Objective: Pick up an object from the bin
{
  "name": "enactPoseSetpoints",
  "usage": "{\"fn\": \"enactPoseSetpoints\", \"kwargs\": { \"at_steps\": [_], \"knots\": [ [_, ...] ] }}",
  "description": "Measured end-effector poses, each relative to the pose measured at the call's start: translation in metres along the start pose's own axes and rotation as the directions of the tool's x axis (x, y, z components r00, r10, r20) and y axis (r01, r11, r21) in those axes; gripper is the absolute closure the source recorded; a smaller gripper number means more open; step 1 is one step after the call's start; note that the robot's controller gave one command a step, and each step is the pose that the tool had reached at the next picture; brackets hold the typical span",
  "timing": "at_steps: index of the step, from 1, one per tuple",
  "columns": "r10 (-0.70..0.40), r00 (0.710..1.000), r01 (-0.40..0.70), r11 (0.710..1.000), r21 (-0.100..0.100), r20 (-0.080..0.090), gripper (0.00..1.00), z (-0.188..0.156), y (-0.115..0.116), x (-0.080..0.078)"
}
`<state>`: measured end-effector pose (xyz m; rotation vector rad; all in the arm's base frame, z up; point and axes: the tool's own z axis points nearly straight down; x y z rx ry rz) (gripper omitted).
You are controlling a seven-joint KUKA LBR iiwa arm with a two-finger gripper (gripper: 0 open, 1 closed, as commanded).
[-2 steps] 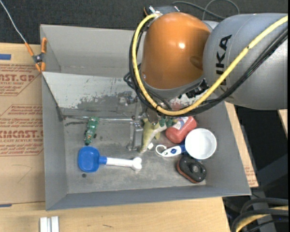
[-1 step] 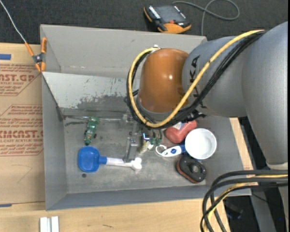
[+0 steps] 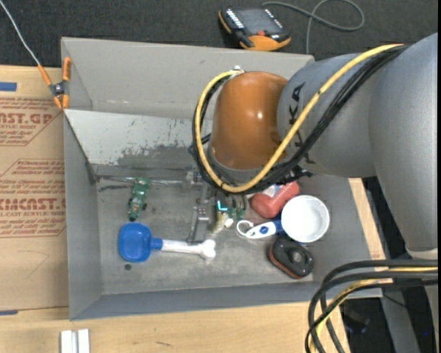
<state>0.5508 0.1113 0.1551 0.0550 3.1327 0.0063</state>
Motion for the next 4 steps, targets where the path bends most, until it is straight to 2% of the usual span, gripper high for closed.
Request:
{"fn": "enactPoseSetpoints", "kwargs": {
  "at_steps": [1, 2, 3, 4],
  "knots": [
    [-0.175, 0.985, 0.175, 0.985, 0.0, 0.0, 0.0, 0.048, -0.017, -0.027],
    [-0.175, 0.985, 0.175, 0.985, -0.001, 0.002, 1.0, 0.046, -0.016, -0.027],
    [-0.4, 0.917, 0.4, 0.917, 0.001, 0.006, 1.0, 0.01, -0.052, -0.025],
    [-0.375, 0.927, 0.375, 0.927, -0.001, 0.011, 1.0, 0.021, -0.009, -0.04]
  ]
}}
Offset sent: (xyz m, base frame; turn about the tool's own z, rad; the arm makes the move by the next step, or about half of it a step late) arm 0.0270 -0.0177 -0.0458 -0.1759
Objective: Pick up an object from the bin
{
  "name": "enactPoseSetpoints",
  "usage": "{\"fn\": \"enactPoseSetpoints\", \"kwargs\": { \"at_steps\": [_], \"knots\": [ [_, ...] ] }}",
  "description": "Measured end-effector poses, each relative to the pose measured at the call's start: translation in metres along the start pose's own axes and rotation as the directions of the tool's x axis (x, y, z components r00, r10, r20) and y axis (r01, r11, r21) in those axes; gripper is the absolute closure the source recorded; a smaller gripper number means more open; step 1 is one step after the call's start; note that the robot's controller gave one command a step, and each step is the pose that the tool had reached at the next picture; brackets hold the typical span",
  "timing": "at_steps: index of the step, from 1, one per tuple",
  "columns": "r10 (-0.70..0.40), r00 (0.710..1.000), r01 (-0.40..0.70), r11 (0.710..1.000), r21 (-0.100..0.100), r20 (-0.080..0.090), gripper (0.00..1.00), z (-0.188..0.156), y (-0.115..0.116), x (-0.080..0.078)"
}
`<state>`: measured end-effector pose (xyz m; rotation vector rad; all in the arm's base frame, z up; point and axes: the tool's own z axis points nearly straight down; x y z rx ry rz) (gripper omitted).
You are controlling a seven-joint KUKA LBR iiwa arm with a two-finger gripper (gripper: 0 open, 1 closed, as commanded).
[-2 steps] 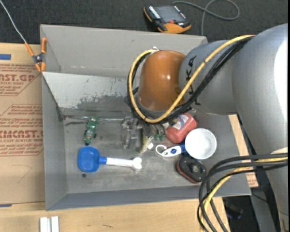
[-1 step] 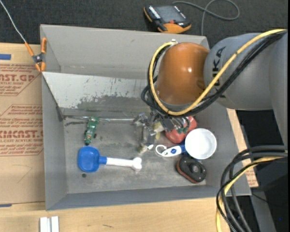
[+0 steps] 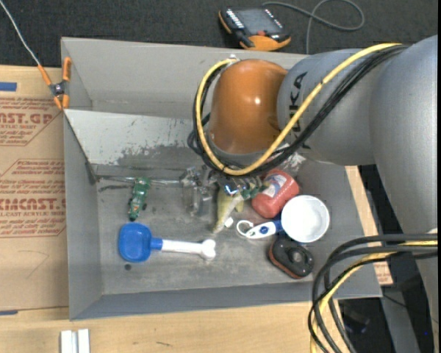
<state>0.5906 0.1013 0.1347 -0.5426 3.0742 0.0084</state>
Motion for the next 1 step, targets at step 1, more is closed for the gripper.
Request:
{"fn": "enactPoseSetpoints", "kwargs": {
  "at_steps": [1],
  "knots": [
    [0.003, 1.0, -0.003, 1.0, 0.001, -0.001, 0.0, -0.0003, -0.0018, 0.001]
  ]
}}
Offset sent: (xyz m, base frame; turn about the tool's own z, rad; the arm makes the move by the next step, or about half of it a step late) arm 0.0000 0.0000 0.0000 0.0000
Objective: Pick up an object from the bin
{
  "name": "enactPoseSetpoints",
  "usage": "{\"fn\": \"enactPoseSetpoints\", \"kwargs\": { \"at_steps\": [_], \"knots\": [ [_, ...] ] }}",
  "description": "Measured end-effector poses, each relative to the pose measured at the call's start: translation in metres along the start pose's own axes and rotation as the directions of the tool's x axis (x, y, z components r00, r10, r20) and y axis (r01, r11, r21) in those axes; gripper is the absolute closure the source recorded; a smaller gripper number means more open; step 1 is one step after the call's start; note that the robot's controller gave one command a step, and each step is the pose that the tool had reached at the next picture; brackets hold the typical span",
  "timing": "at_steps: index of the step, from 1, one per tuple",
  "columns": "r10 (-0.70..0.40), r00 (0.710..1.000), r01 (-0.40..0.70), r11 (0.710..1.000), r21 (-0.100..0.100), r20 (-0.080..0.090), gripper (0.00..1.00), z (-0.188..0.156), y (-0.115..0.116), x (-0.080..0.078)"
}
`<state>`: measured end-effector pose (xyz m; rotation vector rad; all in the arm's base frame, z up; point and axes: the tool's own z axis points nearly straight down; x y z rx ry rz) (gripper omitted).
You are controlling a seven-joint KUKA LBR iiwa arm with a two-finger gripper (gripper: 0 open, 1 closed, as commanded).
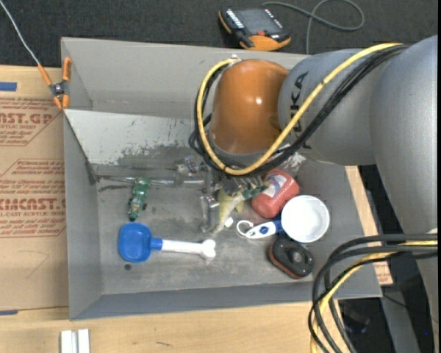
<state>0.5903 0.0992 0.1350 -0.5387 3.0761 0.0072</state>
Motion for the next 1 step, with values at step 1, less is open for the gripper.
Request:
{"fn": "enactPoseSetpoints", "kwargs": {
  "at_steps": [1],
  "knots": [
    [0.0, 1.0, 0.0, 1.0, 0.0, 0.0, 0.0, 0.0, -0.0002, 0.0]
  ]
}}
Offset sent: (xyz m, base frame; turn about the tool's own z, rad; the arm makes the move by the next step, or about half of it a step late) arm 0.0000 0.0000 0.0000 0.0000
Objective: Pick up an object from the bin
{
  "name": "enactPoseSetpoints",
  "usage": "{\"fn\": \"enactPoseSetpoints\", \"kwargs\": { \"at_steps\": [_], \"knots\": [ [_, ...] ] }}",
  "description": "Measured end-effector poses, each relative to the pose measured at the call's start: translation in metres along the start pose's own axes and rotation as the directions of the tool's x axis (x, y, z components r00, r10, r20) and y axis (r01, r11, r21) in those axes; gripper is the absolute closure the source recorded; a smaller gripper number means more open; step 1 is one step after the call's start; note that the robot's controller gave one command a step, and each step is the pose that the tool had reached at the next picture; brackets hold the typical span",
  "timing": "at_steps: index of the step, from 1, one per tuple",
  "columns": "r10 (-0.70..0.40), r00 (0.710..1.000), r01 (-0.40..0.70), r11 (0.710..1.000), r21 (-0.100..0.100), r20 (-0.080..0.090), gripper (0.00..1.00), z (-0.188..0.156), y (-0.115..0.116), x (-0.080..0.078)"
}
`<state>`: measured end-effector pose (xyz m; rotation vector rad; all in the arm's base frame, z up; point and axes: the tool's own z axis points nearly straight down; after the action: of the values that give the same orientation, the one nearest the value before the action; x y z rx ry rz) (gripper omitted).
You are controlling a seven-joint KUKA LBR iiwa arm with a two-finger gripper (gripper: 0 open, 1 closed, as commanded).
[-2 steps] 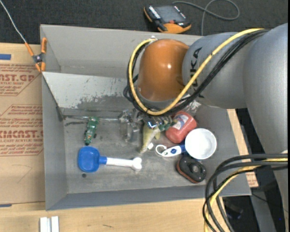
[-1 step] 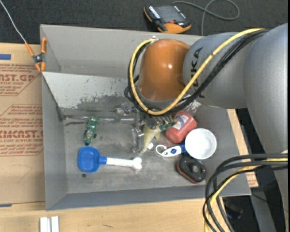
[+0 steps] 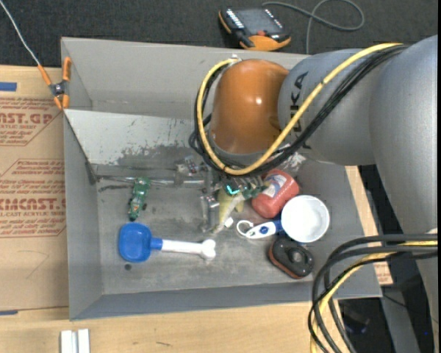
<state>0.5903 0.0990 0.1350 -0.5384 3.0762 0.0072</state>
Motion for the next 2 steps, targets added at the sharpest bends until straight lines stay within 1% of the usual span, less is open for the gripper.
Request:
{"fn": "enactPoseSetpoints", "kwargs": {
  "at_steps": [1, 2],
  "knots": [
    [-0.13, 0.991, 0.13, 0.991, -0.004, -0.003, 0.0, 0.048, 0.067, 0.021],
    [-0.444, 0.896, 0.444, 0.896, -0.006, 0.001, 0.0, 0.065, 0.087, 0.01]
  ]
}}
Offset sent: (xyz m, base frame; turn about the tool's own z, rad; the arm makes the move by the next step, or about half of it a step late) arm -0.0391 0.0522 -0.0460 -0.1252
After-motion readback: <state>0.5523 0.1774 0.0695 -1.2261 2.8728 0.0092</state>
